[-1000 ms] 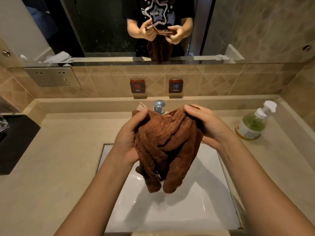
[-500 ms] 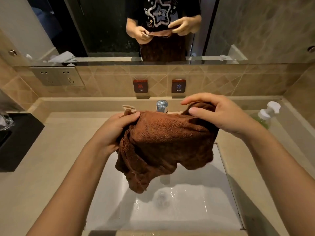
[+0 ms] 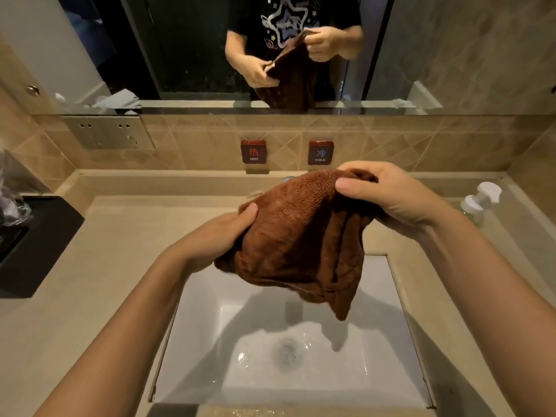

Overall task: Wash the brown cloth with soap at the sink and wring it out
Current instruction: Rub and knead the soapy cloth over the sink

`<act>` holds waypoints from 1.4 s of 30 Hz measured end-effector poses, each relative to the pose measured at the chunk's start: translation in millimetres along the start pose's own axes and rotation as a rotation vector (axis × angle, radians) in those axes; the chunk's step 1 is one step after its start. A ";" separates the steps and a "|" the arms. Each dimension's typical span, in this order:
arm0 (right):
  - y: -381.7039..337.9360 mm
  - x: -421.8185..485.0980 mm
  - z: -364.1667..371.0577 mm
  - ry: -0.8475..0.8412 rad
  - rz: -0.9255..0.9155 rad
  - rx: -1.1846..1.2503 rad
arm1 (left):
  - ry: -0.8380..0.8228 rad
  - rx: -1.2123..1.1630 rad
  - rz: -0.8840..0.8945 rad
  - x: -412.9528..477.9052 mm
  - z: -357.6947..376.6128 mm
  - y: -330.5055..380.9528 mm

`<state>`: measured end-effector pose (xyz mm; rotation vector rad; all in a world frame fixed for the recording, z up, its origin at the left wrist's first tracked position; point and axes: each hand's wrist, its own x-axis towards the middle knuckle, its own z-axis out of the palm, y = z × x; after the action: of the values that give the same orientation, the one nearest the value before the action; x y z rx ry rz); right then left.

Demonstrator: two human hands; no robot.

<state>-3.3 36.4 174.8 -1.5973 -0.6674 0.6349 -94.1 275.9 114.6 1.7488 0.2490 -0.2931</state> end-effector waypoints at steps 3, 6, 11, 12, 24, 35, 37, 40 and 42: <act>-1.0 5.3 3.4 0.115 -0.021 0.201 | -0.193 -0.131 -0.065 1.4 6.0 -20.6; -4.4 6.1 -3.8 0.259 -0.032 0.443 | -0.372 -0.283 -0.037 0.1 11.0 -54.1; -4.1 1.9 -14.2 0.256 -0.030 0.538 | -0.424 -0.779 0.090 -6.9 36.8 -69.1; -2.3 1.2 -13.5 0.236 -0.019 0.536 | -0.396 -0.959 0.097 -6.1 41.4 -71.8; 16.4 -2.7 -13.2 0.366 0.172 0.665 | -0.022 -0.360 0.038 2.8 80.3 -73.2; 36.5 -17.0 -25.3 0.526 0.182 -0.198 | 0.097 -1.159 -0.150 -4.6 63.2 -40.5; 44.1 -15.4 5.4 0.546 0.174 -0.352 | 0.008 -1.241 -0.151 -9.6 77.6 -27.0; 51.9 -19.4 76.2 0.463 -0.019 -0.432 | 0.026 -1.272 -0.113 -10.0 91.8 -16.7; 59.8 -17.5 108.0 0.462 -0.125 -0.530 | 0.145 -1.239 -0.124 -5.2 97.6 -17.6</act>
<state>-89.9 90.4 103.1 -2.0782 -0.6052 -0.0266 -110.5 183.5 82.0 0.5264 0.5086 -0.0516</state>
